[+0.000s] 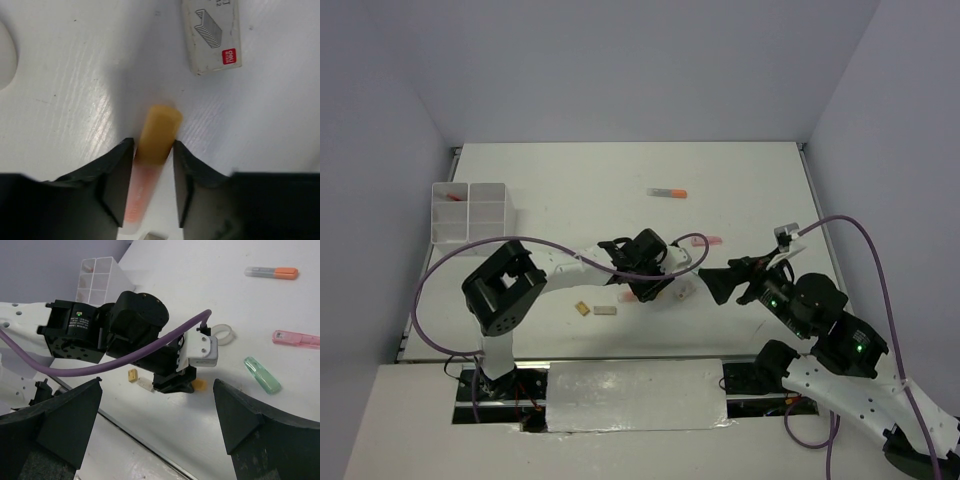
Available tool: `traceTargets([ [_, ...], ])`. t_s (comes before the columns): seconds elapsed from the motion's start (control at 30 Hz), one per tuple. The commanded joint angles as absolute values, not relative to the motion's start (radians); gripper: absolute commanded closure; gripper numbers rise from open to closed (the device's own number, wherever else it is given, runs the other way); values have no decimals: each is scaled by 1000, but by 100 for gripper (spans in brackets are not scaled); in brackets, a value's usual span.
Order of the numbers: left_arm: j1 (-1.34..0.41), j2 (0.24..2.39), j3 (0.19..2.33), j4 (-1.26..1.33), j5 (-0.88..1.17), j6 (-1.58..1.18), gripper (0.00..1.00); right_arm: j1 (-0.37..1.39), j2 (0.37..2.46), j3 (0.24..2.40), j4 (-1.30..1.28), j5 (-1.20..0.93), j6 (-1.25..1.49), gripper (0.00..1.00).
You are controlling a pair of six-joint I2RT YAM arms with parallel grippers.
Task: Sort the stationery into containers
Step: Pick up the stationery from the center of the board, then place the stationery in the storage box.
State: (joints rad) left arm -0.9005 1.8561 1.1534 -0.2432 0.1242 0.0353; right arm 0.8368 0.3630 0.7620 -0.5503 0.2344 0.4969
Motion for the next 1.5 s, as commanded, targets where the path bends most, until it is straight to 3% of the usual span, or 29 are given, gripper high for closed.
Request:
traceTargets([
  [0.0, -907, 1891, 1155, -281, 120, 29, 54, 833, 347, 811, -563, 261, 472, 0],
  [0.13, -905, 1881, 1138, -264, 95, 25, 75, 833, 336, 815, -566, 264, 472, 0],
  [0.2, -905, 1859, 1132, -249, 58, 14, 88, 834, 325, 819, -565, 264, 476, 0],
  [0.23, -899, 1852, 1137, -235, 40, 9, 99, 833, 322, 821, -566, 262, 476, 0],
  [0.53, -707, 1519, 1152, -79, -208, -216, 100, 833, 310, 807, -557, 267, 477, 0],
  [0.83, -401, 1194, 1051, 69, -672, -389, 100, 833, 321, 753, -474, 199, 472, 0],
  [1.03, -115, 1120, 899, 308, -661, -503, 100, 834, 337, 701, -390, 152, 472, 0],
  [1.2, -17, 1135, 796, 594, -603, -540, 100, 834, 367, 669, -342, 123, 465, 0],
  [1.47, 98, 1290, 801, 748, -488, -528, 100, 833, 414, 647, -301, 104, 448, 0],
])
